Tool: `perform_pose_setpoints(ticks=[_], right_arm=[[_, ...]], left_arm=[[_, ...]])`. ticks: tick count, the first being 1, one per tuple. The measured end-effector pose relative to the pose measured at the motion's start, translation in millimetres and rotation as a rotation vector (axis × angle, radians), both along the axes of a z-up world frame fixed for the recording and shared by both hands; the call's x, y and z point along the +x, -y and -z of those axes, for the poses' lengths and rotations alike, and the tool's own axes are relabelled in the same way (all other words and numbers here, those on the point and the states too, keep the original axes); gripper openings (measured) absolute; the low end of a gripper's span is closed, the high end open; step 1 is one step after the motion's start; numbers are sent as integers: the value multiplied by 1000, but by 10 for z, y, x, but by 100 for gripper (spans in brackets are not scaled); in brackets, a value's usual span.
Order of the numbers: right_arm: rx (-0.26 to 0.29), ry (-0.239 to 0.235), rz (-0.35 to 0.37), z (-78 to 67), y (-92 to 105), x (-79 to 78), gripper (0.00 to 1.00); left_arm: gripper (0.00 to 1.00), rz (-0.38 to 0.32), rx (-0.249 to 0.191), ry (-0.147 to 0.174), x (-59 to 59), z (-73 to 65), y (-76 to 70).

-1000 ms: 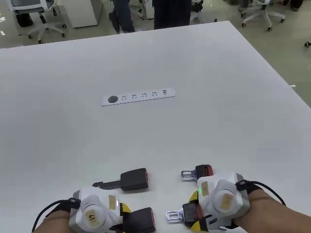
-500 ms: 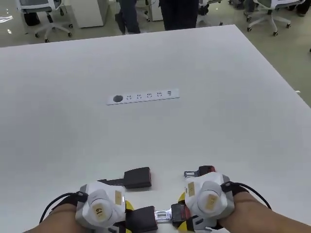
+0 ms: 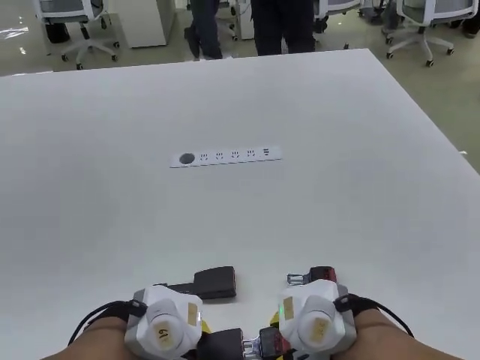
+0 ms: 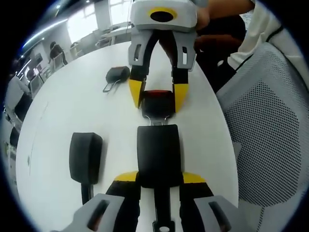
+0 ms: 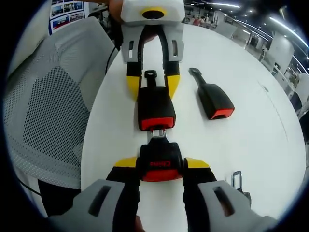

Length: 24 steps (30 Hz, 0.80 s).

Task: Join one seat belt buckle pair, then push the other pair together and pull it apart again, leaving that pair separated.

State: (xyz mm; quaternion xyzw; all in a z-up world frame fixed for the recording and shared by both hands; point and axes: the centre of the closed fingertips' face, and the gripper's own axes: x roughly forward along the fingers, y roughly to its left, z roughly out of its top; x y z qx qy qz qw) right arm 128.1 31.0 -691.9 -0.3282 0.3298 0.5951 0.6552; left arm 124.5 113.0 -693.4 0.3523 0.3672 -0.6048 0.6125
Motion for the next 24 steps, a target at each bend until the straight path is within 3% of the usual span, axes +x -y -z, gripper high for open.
perform_pose_setpoints(ticks=[5, 8, 24], right_arm=[[20, 11, -2, -5, 16, -2, 32], [38, -6, 7, -2, 5, 7, 32], [53, -22, -2, 9, -70, 16, 32]], left_arm=[[31, 1, -15, -5, -9, -21, -3], [30, -1, -30, -8, -13, -30, 2], [30, 23, -19, -4, -5, -17, -4]])
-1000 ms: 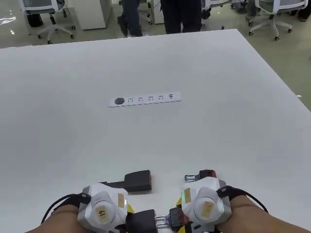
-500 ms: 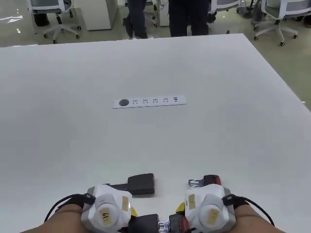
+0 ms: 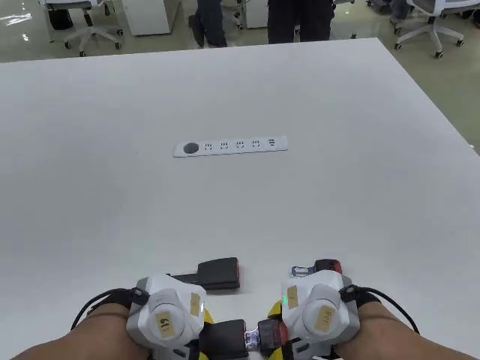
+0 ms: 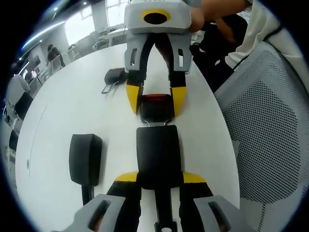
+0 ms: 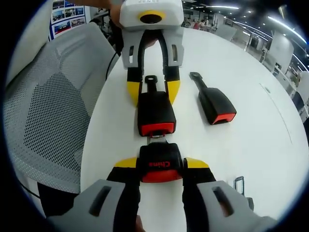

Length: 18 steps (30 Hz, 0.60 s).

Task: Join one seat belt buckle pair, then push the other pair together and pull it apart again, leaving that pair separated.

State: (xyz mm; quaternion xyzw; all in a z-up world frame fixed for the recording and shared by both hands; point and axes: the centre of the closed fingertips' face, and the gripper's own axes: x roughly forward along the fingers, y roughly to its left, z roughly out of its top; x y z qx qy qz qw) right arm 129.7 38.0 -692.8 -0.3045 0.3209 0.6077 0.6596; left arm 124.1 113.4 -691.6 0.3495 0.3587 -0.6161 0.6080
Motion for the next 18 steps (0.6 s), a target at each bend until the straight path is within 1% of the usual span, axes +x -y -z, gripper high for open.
perform_pose_setpoints(ticks=[3, 4, 6, 8, 10, 13, 16, 17, 18], right_arm=[[9, -2, 6, -9, -11, -3, 31], [21, -4, 8, -13, -46, -6, 31], [23, 4, 3, 7, -138, 4, 31], [21, 13, -12, 0, -155, 19, 31], [41, 3, 12, -5, -147, 18, 31], [29, 7, 6, 5, -152, 16, 32], [24, 7, -2, 33, -137, 27, 32], [3, 18, -27, 33, -104, 18, 31], [-7, 18, -41, 23, -87, -4, 31]], left_arm=[[30, 0, -6, -1, 4, 6, -2], [30, 0, -7, -1, 5, 7, 6], [30, 8, 2, 1, 4, 9, 9], [29, 7, 6, -1, 8, 17, -1], [29, 2, 3, -2, 18, 25, -8], [29, 2, 7, -1, 24, 23, -4], [30, -2, -2, -5, 35, 17, -11], [30, -11, -13, -13, 37, 16, -25], [29, -17, -19, -14, 40, 15, -18]])
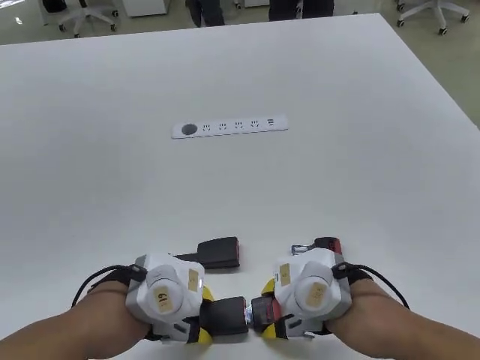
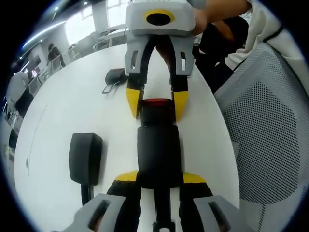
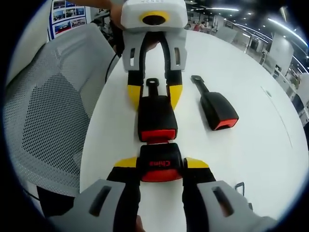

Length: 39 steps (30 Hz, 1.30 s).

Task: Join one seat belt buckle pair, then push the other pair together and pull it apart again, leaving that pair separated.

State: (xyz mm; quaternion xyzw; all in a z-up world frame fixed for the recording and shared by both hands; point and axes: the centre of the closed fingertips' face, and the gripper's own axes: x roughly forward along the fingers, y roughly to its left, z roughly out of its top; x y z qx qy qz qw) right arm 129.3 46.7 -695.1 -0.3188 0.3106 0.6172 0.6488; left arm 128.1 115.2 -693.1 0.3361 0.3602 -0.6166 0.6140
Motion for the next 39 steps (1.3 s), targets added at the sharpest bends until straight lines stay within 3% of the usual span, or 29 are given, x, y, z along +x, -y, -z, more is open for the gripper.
perform_pose_setpoints(ticks=[4, 9, 17, 24, 26, 30, 32, 35, 36, 39], right_arm=[[-22, 1, -17, 23, 21, 24, 31], [-1, -28, 38, -15, 49, -3, 31], [2, -5, 36, -4, 57, -8, 32], [2, -3, 43, -11, 47, 16, 34], [-21, 25, 12, -28, 48, 18, 34], [-21, 17, 20, -55, 29, 9, 35], [-14, 50, 10, -95, 25, 35, 35], [4, 44, 22, -177, 21, 27, 38], [8, 42, 17, -287, 28, 15, 38], [34, 47, 27, -365, 66, 56, 39]], left_arm=[[29, -16, -4, 12, -4, -15, 11], [29, -49, -27, 7, -2, -27, 14], [29, -48, -34, 3, 7, -21, 12], [31, -38, -10, 5, 7, -18, 21], [32, -60, -11, -7, 15, -19, 23], [32, -78, -6, -3, -13, -54, 47], [32, -92, -7, -6, -29, -85, 34], [34, -108, -13, 7, -8, -217, -8], [34, -107, -17, 8, -8, -248, -11], [34, -106, -50, 29, 51, -380, 16]])
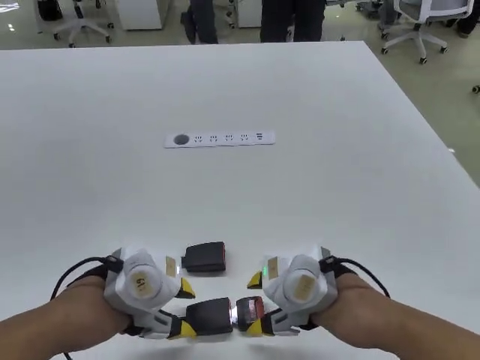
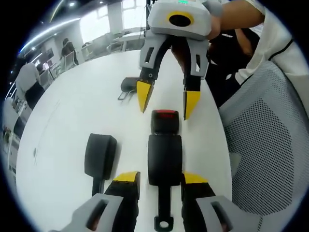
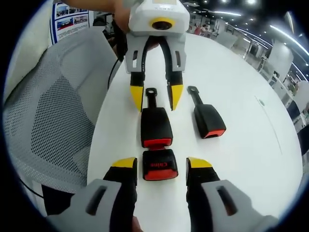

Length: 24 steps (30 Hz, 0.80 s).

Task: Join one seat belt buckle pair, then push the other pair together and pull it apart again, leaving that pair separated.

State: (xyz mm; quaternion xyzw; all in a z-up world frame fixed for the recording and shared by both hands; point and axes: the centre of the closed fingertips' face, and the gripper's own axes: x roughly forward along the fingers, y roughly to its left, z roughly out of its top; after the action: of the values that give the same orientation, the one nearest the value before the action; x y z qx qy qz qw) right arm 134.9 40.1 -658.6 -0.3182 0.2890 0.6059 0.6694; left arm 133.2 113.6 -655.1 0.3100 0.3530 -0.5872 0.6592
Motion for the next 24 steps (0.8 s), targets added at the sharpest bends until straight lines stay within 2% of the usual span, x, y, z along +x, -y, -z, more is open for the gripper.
perform_pose_setpoints(ticks=[1, 2, 6, 8, 9, 11, 15, 16, 18, 20, 24], right_arm=[[2, 4, 11, -81, 44, 4, 40], [4, 10, 17, -101, 72, 26, 40], [15, 9, 86, -147, 218, 219, 40], [19, 18, 89, -192, 268, 268, 39], [17, 24, 92, -190, 299, 310, 39], [14, 30, 111, -194, 397, 416, 39], [3, 34, 159, -181, 616, 627, 39], [3, 33, 166, -183, 663, 674, 39], [-6, 36, 176, -160, 736, 740, 39], [-22, 35, 192, -107, 846, 832, 39], [-60, 23, 204, 14, 973, 884, 39]], left_arm=[[34, -12, -13, 11, 45, -40, 15], [35, -24, -23, 26, 99, -91, 32], [35, -16, -19, 63, 281, -151, 82], [35, -26, -19, 69, 380, -158, 92], [36, -31, -20, 85, 455, -182, 109], [36, -36, -32, 96, 550, -218, 147], [39, -31, -21, 110, 691, -222, 154], [40, -41, -22, 115, 767, -220, 138], [40, -51, -25, 112, 849, -221, 126], [40, -41, -10, 110, 879, -186, 112], [39, -31, 14, 99, 959, -88, 48]])
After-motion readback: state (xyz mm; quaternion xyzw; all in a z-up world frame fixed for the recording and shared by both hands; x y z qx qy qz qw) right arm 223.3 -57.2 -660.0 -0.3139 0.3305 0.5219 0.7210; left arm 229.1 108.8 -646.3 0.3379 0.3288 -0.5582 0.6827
